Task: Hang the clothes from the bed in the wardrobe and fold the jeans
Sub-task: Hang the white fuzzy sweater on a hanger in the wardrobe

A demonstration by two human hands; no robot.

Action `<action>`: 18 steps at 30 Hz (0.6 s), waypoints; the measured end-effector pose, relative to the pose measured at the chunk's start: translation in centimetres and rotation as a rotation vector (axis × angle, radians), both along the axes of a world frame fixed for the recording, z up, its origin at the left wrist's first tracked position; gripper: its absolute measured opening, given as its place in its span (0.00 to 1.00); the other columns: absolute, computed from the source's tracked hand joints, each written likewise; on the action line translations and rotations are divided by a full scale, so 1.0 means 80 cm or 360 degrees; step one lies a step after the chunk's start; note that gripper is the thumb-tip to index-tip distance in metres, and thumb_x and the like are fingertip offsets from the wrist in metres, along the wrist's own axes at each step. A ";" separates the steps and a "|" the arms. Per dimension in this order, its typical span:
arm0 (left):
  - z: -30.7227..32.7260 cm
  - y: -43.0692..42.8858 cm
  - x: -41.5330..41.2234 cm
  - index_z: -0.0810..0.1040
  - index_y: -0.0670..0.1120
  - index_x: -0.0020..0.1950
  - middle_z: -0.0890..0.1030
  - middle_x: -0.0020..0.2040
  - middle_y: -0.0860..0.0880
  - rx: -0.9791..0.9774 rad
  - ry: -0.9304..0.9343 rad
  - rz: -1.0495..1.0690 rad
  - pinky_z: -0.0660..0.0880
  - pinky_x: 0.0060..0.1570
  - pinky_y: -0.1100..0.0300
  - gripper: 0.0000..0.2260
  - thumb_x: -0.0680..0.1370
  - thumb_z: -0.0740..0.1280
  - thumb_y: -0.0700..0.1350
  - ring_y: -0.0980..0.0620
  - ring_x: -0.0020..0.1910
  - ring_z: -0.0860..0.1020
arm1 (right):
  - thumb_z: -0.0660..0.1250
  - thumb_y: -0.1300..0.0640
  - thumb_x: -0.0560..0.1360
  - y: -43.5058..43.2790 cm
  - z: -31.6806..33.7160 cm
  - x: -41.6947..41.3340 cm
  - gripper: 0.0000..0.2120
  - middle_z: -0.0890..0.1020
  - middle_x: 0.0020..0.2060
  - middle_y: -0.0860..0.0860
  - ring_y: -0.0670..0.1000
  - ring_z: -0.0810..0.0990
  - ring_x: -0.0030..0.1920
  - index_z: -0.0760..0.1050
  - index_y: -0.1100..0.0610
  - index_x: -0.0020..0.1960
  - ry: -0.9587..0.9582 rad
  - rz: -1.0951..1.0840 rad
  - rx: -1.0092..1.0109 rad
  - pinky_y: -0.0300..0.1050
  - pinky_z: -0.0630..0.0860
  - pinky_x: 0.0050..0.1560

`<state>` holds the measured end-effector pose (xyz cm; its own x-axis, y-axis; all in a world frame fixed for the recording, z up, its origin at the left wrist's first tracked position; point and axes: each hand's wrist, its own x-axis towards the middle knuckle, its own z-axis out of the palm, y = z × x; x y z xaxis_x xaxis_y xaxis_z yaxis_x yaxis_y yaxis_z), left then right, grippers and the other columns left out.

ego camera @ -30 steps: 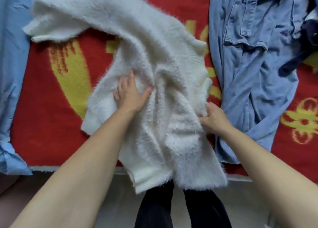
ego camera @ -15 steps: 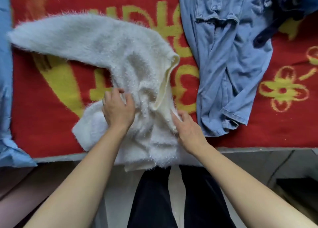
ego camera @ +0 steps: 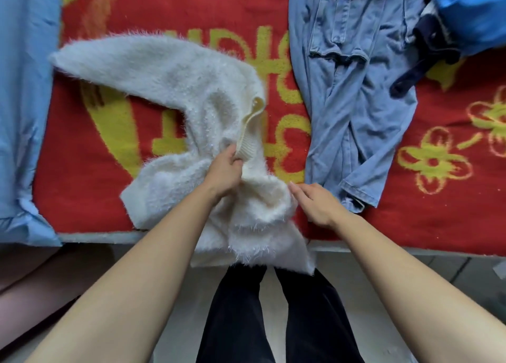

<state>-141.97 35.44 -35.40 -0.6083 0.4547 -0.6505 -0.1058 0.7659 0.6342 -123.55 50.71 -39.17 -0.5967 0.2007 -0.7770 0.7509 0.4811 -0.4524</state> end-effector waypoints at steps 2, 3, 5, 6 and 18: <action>0.035 -0.015 0.001 0.77 0.52 0.64 0.82 0.47 0.51 0.0035 0.0101 -0.0038 0.73 0.48 0.60 0.17 0.80 0.58 0.38 0.59 0.45 0.78 | 0.52 0.41 0.83 0.008 0.015 -0.013 0.26 0.72 0.67 0.60 0.59 0.70 0.69 0.65 0.55 0.75 0.0094 -0.0065 0.0118 0.53 0.68 0.67; 0.057 -0.025 0.001 0.77 0.53 0.64 0.83 0.51 0.51 0.0058 0.0137 -0.0034 0.74 0.53 0.58 0.16 0.81 0.59 0.39 0.56 0.50 0.79 | 0.56 0.48 0.84 0.010 0.030 -0.026 0.26 0.69 0.71 0.59 0.59 0.70 0.70 0.58 0.54 0.79 0.0167 -0.0070 0.0188 0.53 0.68 0.66; 0.106 -0.046 0.002 0.78 0.51 0.64 0.83 0.56 0.52 0.0113 0.0240 -0.0054 0.73 0.60 0.59 0.16 0.81 0.60 0.38 0.54 0.57 0.79 | 0.59 0.58 0.81 0.009 0.073 -0.060 0.32 0.64 0.72 0.57 0.59 0.71 0.67 0.49 0.51 0.81 0.0383 -0.0063 0.0313 0.54 0.71 0.60; 0.134 -0.056 0.003 0.79 0.48 0.64 0.83 0.57 0.52 0.0116 0.0315 -0.0096 0.73 0.61 0.58 0.15 0.80 0.60 0.38 0.53 0.59 0.78 | 0.60 0.62 0.80 0.006 0.098 -0.081 0.36 0.63 0.72 0.56 0.59 0.71 0.66 0.46 0.50 0.82 0.0521 -0.0049 0.0354 0.54 0.72 0.57; 0.428 -0.232 0.105 0.77 0.44 0.44 0.71 0.39 0.49 -0.0179 0.1119 -0.0255 0.73 0.42 0.48 0.08 0.71 0.62 0.33 0.43 0.44 0.74 | 0.67 0.51 0.74 -0.182 0.385 -0.238 0.21 0.68 0.74 0.52 0.59 0.57 0.78 0.74 0.47 0.67 0.1177 0.1818 0.0603 0.56 0.56 0.74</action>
<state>-133.54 16.86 -1.14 -0.8312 0.5265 -0.1787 0.4163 0.8023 0.4278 -142.62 36.18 -8.41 -0.8106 -0.5402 -0.2260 -0.4799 0.8340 -0.2724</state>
